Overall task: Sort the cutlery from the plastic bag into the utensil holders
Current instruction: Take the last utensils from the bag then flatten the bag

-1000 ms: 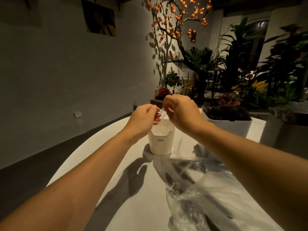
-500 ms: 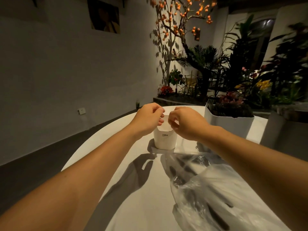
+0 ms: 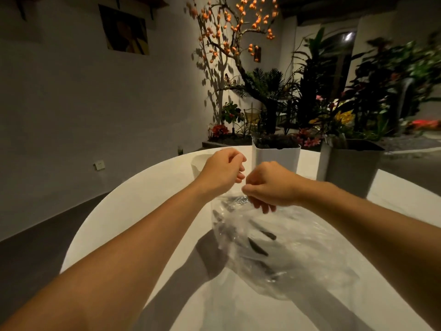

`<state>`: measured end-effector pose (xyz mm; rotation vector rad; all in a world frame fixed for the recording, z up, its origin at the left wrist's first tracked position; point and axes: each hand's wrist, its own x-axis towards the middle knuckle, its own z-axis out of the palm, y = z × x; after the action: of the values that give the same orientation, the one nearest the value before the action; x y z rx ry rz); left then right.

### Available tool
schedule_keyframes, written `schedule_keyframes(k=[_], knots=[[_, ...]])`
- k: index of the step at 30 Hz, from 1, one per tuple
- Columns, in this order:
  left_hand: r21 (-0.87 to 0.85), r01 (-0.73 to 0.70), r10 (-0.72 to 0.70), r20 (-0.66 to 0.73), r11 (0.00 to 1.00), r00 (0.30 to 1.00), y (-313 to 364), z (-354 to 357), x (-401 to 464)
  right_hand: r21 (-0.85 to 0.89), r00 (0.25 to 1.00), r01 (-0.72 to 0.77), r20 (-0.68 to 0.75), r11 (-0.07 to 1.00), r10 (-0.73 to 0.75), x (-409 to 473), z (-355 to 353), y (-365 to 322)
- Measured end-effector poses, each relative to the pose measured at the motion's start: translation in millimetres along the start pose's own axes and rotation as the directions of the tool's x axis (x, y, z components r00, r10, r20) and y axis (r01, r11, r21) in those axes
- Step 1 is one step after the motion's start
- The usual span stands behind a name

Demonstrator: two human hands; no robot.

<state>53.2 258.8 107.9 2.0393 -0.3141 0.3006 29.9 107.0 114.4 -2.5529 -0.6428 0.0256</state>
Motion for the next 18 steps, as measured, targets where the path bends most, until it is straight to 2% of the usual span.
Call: schedule_keyframes(k=[3, 5, 9, 11, 15, 18], knots=[[0.026, -0.016, 0.016, -0.020, 1.000, 1.000, 3, 23, -19, 0.022, 0.957, -0.150, 0.255, 0.988, 0.140, -27, 6, 7], [0.007, -0.010, 0.010, -0.016, 1.000, 1.000, 2, 37, -32, -0.038, 0.926, -0.198, 0.320, 0.979, 0.200, -38, 15, 16], [-0.104, 0.033, -0.033, 0.001, 0.994, 0.999, -8, 57, -58, -0.350, 0.975, -0.111, 0.144, 0.930, 0.171, -51, 33, 37], [-0.144, 0.056, -0.058, -0.006, 0.988, 0.998, -16, 66, -70, -0.369, 0.982, -0.120, 0.094, 0.921, 0.165, -57, 47, 42], [-0.090, 0.090, -0.098, -0.097, 0.992, 0.990, -44, 81, -92, -0.362, 0.982, -0.104, 0.109, 0.926, 0.153, -65, 76, 43], [-0.127, 0.077, -0.091, -0.105, 0.989, 0.990, -55, 79, -92, -0.370, 0.996, -0.082, -0.009, 0.925, 0.085, -68, 87, 42]])
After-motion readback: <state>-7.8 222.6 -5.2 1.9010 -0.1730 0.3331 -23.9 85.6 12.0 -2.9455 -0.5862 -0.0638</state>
